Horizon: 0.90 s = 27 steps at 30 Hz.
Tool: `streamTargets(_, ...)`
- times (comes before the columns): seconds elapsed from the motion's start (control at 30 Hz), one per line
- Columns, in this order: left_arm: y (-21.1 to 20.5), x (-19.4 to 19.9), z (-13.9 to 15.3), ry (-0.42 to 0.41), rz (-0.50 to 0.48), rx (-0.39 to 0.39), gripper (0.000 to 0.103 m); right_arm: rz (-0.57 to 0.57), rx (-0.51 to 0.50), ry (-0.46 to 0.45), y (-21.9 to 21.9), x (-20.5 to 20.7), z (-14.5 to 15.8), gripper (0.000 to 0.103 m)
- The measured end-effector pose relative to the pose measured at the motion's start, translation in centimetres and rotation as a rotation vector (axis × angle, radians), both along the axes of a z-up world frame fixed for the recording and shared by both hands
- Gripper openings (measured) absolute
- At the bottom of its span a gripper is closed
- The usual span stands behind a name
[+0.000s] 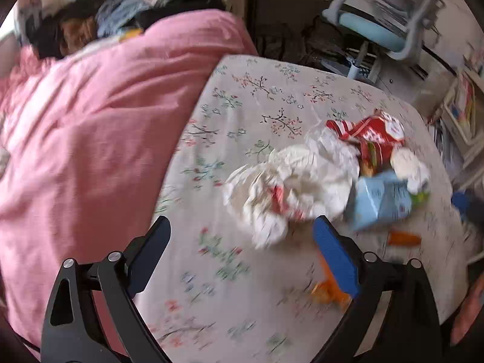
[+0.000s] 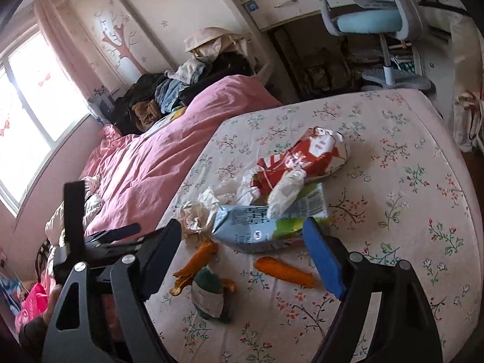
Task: Collect trash
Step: 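Grasp the crumpled white paper with the left tool while the right grasps a small tissue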
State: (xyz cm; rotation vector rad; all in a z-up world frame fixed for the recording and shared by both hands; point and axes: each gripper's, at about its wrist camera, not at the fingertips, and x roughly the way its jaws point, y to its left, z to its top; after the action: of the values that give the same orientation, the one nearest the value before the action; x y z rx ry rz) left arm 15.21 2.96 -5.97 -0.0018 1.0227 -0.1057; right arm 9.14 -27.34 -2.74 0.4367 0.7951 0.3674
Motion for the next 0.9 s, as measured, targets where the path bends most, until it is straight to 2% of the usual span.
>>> streamTargets(0.17,-1.0,3.2,-2.1,0.079,0.070,-0.004,0.092,-0.032,-0.011,0.018,-1.2,0.9,-0.4,0.079)
streamTargets(0.2,-1.2,3.7,-2.5,0.089,0.074,-0.011,0.088,-0.035,-0.011,0.022,-1.3,1.2,-0.5,0.079)
streamTargets(0.23,-1.2,3.8,-2.7,0.091,0.071,-0.018,0.081,-0.037,-0.011,0.023,-1.4,1.3,-0.5,0.079)
streamTargets(0.27,-1.4,4.1,-3.0,0.099,0.059,-0.028,0.056,-0.036,-0.014,0.023,-1.4,1.6,-0.6,0.079)
streamTargets(0.3,-1.6,4.2,-2.9,0.090,0.051,-0.020,0.041,-0.035,-0.017,0.023,-1.4,1.9,-0.6,0.077)
streamTargets(0.33,-1.7,4.3,-2.8,0.091,0.038,-0.035,0.032,-0.032,-0.023,0.023,-1.3,2.2,-0.7,0.074)
streamTargets(0.4,-1.3,4.2,-2.1,0.080,0.033,-0.091,0.022,-0.019,-0.049,0.022,-0.6,3.0,-0.8,0.070)
streamTargets(0.47,-0.7,3.9,-1.2,0.057,0.041,-0.123,0.021,-0.001,-0.077,0.022,0.1,3.6,-1.0,0.065)
streamTargets(0.53,0.5,3.4,0.3,0.018,0.062,-0.177,0.021,0.010,-0.151,0.030,1.2,4.3,-1.3,0.060)
streamTargets(0.67,2.3,2.5,2.2,-0.041,0.090,-0.228,0.021,0.014,-0.227,0.064,2.2,5.7,-2.7,0.051)
streamTargets(0.73,2.8,2.3,2.4,-0.047,0.101,-0.223,0.021,0.003,-0.290,0.048,2.4,5.9,-2.6,0.032)
streamTargets(0.8,3.0,2.3,2.4,-0.039,0.102,-0.226,0.021,0.000,-0.269,0.052,2.0,6.0,-2.6,0.019)
streamTargets(0.9,2.9,2.3,2.7,-0.044,0.093,-0.227,0.021,-0.008,-0.264,0.010,1.6,5.2,-1.7,0.017)
